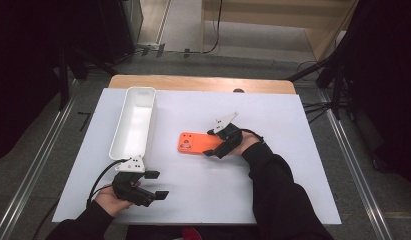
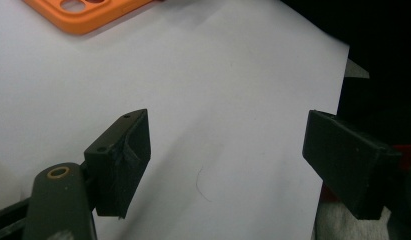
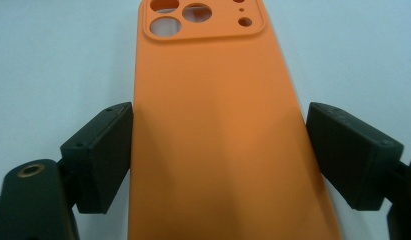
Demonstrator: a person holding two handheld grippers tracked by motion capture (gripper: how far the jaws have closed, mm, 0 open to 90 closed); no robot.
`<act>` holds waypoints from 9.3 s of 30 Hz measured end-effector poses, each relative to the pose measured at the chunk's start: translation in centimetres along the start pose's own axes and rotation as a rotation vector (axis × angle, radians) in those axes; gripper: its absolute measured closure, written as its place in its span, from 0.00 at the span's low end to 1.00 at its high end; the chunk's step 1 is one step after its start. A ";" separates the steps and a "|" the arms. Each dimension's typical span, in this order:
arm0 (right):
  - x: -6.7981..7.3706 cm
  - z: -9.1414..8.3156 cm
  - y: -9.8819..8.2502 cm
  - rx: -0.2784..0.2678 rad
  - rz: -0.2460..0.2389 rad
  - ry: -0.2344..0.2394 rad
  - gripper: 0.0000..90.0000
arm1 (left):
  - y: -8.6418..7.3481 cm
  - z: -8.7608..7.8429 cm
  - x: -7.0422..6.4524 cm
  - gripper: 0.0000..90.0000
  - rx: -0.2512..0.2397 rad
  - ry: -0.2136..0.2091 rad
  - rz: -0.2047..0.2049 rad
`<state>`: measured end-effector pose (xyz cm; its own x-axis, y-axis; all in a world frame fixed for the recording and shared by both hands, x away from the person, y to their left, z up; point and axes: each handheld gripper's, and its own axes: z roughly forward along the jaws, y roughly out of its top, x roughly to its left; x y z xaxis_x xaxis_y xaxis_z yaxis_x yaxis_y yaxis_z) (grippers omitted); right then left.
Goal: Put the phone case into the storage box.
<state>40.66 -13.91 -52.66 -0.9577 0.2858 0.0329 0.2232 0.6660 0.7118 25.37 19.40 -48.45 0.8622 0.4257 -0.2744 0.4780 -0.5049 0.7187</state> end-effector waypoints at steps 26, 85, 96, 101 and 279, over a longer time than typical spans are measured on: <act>1.0 -4.5 1.8 -0.187 0.366 0.013 0.16 | 0.2 -0.1 0.0 0.22 -0.006 -0.012 -0.024; 11.9 -8.2 0.0 -0.399 0.574 -0.274 0.16 | 7.9 0.0 -0.3 0.23 -0.047 -0.035 -0.202; 13.4 -7.9 -0.7 -0.464 0.573 -0.344 0.16 | 10.0 0.5 -0.1 0.23 -0.041 -0.017 -0.193; 13.5 -7.6 -1.2 -0.476 0.587 -0.347 0.16 | 10.6 0.9 0.2 0.23 -0.036 -0.011 -0.194; 9.5 -12.7 2.3 -0.217 0.302 -0.040 0.25 | 15.7 2.7 0.0 0.88 0.045 -0.185 0.139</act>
<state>29.82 -18.40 -41.82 -0.8458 0.4767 0.2397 0.4467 0.3868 0.8068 33.37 9.41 -38.91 0.9342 0.2067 -0.2906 0.3561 -0.5834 0.7300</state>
